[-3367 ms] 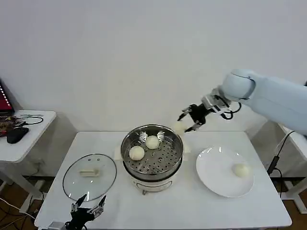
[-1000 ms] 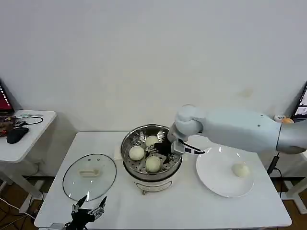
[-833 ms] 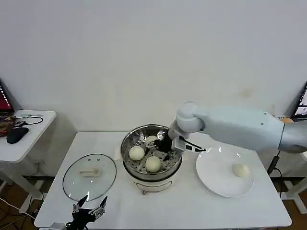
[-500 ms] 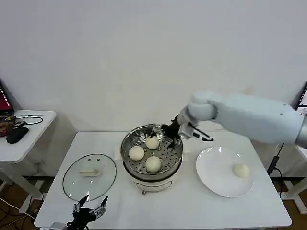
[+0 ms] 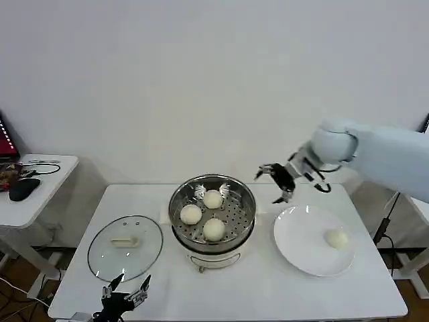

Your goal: Take steamed baozi put them in steamer then cover it.

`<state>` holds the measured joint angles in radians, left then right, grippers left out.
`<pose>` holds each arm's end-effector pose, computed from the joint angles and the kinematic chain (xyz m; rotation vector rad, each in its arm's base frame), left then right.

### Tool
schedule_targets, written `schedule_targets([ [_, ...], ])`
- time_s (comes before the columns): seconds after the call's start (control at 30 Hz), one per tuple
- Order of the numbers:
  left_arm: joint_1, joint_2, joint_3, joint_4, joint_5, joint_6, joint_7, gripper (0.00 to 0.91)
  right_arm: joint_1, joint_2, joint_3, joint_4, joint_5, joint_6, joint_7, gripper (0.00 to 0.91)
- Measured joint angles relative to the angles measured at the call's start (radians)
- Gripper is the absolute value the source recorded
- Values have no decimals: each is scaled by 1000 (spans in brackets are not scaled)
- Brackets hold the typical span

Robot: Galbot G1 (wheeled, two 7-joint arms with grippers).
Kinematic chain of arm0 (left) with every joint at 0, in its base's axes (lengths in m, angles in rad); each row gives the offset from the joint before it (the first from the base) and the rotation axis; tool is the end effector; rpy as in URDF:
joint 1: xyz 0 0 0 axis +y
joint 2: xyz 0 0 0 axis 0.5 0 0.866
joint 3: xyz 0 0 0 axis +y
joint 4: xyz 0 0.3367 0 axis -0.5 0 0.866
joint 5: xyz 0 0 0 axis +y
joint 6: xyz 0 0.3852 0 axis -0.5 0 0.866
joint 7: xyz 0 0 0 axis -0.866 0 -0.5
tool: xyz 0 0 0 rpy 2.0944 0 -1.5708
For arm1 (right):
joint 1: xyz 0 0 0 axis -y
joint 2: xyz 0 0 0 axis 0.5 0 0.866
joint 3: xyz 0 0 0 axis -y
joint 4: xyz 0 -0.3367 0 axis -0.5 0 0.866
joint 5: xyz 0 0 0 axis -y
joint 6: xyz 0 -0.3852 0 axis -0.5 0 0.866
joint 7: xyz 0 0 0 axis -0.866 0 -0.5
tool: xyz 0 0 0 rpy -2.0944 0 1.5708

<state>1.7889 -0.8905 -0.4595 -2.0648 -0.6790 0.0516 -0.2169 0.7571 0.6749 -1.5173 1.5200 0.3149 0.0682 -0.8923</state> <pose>0.1594 0.0800 -0.3270 -0.1656 -2.6839 0.1188 0.5174 -0.0639 -0.0561 1.6534 -1.3768 1.7550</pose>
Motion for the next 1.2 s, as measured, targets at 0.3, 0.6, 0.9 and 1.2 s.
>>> schedule_targets([
  [0.3,0,-4,-4,-2,0,0,0,907,-51,-89,-32,-61,18,-54,-42,907],
  [0.6,0,-3,-13,-1,-3,1,-1,907,-156,-110,-5,-159,-28,-63,-73,907],
  [0.9,3,-2,-19,-2,-4,4,-2,907,-295,-105,86,-285,-105,-33,-91,907],
  [1.2,5,-3,-18,-1,-4,6,-3,907,-417,-84,184,-408,-165,-7,-109,907],
])
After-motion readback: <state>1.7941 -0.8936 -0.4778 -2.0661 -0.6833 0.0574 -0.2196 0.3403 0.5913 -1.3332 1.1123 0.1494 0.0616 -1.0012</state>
